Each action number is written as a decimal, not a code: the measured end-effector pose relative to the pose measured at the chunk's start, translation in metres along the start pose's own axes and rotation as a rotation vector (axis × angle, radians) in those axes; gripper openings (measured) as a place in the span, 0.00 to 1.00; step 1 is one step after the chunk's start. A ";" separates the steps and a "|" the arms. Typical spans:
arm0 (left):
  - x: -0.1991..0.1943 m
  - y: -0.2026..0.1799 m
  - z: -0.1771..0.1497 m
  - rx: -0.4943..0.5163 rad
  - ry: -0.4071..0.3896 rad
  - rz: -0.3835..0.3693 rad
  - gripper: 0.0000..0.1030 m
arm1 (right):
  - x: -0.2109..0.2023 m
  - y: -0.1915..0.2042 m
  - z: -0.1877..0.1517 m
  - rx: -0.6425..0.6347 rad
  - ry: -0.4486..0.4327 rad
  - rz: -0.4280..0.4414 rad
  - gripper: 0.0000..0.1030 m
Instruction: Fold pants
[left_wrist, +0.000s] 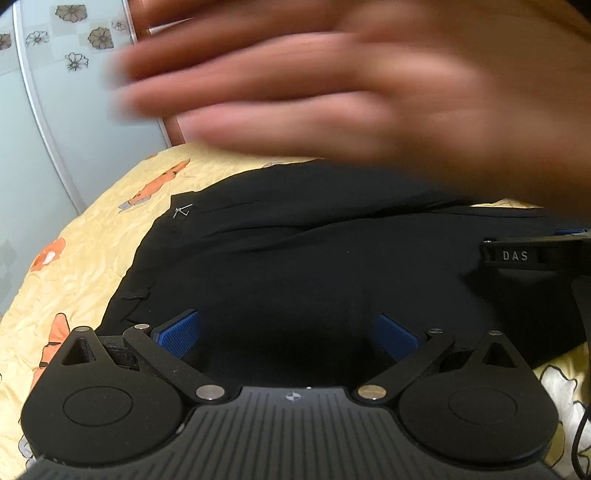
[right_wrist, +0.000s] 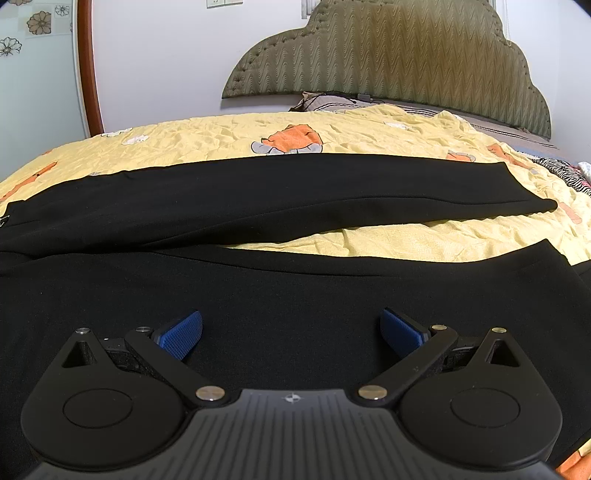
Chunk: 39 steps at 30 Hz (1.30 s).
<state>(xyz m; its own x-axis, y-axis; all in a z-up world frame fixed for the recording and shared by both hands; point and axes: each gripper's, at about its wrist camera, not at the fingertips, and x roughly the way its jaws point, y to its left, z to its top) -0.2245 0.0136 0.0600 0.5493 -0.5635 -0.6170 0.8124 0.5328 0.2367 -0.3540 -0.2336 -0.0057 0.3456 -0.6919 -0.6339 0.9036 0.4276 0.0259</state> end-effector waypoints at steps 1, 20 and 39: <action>-0.001 0.000 0.000 0.002 -0.002 -0.004 1.00 | 0.000 0.000 0.000 0.000 0.000 0.000 1.00; -0.001 -0.003 0.001 0.034 -0.023 -0.011 1.00 | 0.000 0.000 0.000 0.000 0.000 0.000 1.00; 0.004 -0.026 0.004 0.076 -0.020 0.078 1.00 | 0.000 0.000 0.000 0.000 0.000 0.000 1.00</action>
<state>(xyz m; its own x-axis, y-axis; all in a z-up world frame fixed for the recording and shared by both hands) -0.2423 -0.0050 0.0546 0.6148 -0.5348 -0.5796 0.7790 0.5264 0.3407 -0.3539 -0.2338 -0.0056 0.3452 -0.6917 -0.6343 0.9037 0.4273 0.0259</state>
